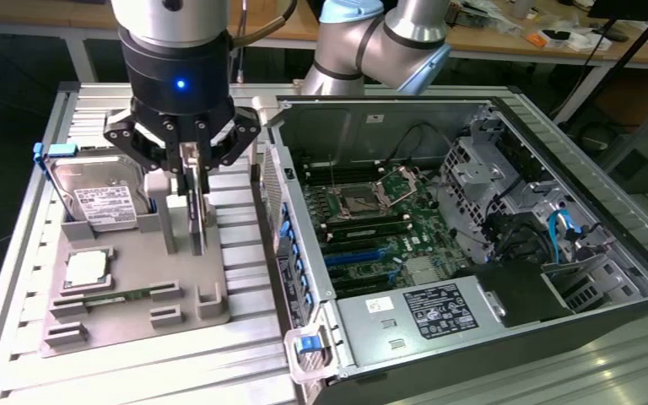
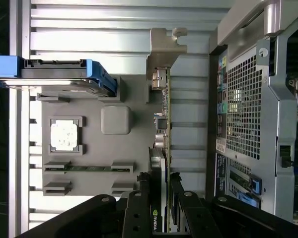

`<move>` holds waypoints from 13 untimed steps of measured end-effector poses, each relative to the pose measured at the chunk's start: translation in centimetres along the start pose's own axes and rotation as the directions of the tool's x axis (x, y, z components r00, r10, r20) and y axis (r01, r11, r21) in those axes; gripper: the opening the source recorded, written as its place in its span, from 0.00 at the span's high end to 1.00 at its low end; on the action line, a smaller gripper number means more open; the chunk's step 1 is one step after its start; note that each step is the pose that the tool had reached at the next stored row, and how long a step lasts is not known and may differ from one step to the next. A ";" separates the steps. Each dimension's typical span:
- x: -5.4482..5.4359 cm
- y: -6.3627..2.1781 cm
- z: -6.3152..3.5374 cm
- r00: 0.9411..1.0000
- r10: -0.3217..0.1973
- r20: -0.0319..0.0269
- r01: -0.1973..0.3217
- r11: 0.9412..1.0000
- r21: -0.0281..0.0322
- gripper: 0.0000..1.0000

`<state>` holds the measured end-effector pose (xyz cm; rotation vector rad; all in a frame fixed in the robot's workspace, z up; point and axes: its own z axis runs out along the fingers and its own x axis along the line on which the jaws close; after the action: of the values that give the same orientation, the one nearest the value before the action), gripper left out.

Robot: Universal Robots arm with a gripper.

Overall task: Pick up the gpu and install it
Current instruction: 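Pick up the gpu and move the gpu toward the slot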

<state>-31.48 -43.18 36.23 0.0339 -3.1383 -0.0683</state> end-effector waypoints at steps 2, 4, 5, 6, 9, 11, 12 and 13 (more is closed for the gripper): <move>0.0 0.01 -0.18 1.000 0.001 0.000 -0.001 1.000 0.000 0.73; 0.0 0.02 -0.39 1.000 0.002 0.000 -0.002 1.000 0.000 0.73; 0.0 0.02 -0.49 1.000 0.002 0.000 -0.002 1.000 0.000 0.73; 0.0 0.02 -0.57 1.000 0.002 0.000 -0.002 1.000 0.000 0.73; 0.0 0.03 -0.79 1.000 0.002 0.000 -0.002 1.000 0.000 0.73; 0.0 0.05 -1.07 1.000 0.002 0.000 -0.002 1.000 0.000 0.73; 0.0 0.06 -1.32 1.000 0.002 0.000 -0.002 1.000 0.000 0.73; 0.0 0.07 -1.57 1.000 0.002 0.000 -0.002 1.000 0.000 0.73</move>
<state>-31.47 -43.18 37.80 0.0309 -3.1385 -0.0683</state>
